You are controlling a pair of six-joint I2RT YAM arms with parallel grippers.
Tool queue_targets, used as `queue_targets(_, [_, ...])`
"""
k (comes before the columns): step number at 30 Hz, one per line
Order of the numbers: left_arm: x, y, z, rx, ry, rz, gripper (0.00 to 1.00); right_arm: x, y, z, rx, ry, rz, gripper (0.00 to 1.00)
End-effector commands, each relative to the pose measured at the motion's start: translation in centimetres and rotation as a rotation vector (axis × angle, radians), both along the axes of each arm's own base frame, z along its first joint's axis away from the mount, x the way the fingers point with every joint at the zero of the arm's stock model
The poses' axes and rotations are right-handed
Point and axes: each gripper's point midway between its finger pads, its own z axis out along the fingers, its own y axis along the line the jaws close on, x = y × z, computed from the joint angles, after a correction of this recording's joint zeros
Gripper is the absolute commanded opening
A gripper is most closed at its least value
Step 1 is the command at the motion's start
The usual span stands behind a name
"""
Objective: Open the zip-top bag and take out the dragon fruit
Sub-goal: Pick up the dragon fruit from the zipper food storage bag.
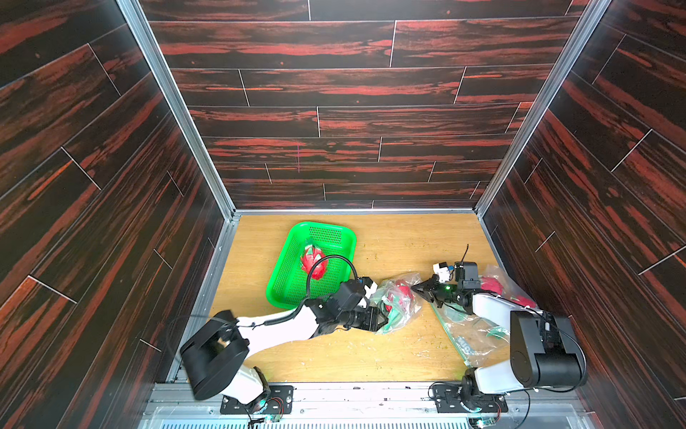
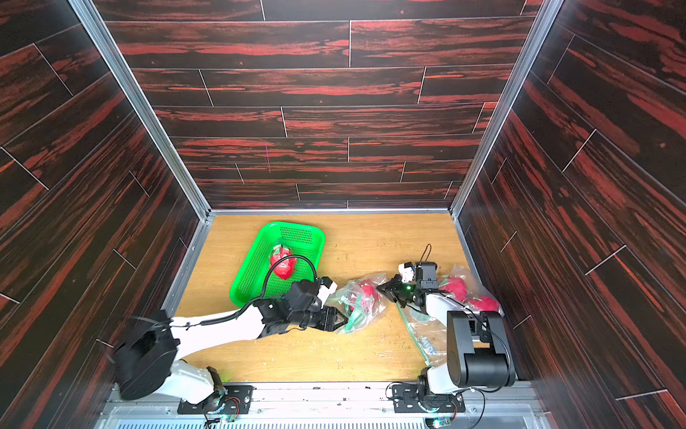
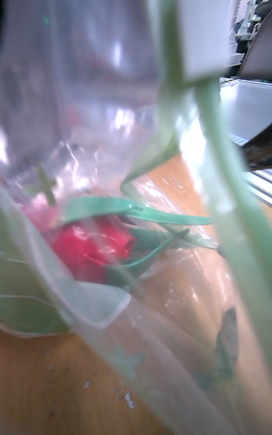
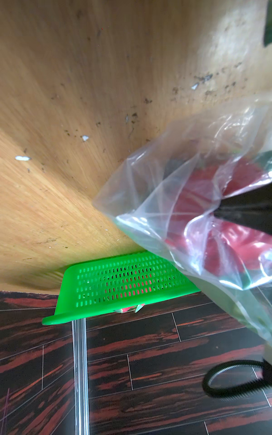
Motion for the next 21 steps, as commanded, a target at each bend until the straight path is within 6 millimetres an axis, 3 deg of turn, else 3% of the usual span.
queue_targets(1, [0.2, -0.6, 0.6, -0.042, -0.075, 0.044, 0.52, -0.2, 0.1, -0.3, 0.016, 0.012, -0.003, 0.0])
queue_targets(15, [1.3, -2.8, -3.0, -0.045, -0.058, 0.098, 0.48, -0.5, 0.1, -0.2, 0.034, 0.015, -0.006, 0.0])
queue_targets(21, [1.1, -3.7, -3.1, -0.069, -0.048, 0.078, 0.47, -0.5, 0.2, -0.2, 0.038, 0.018, -0.009, 0.0])
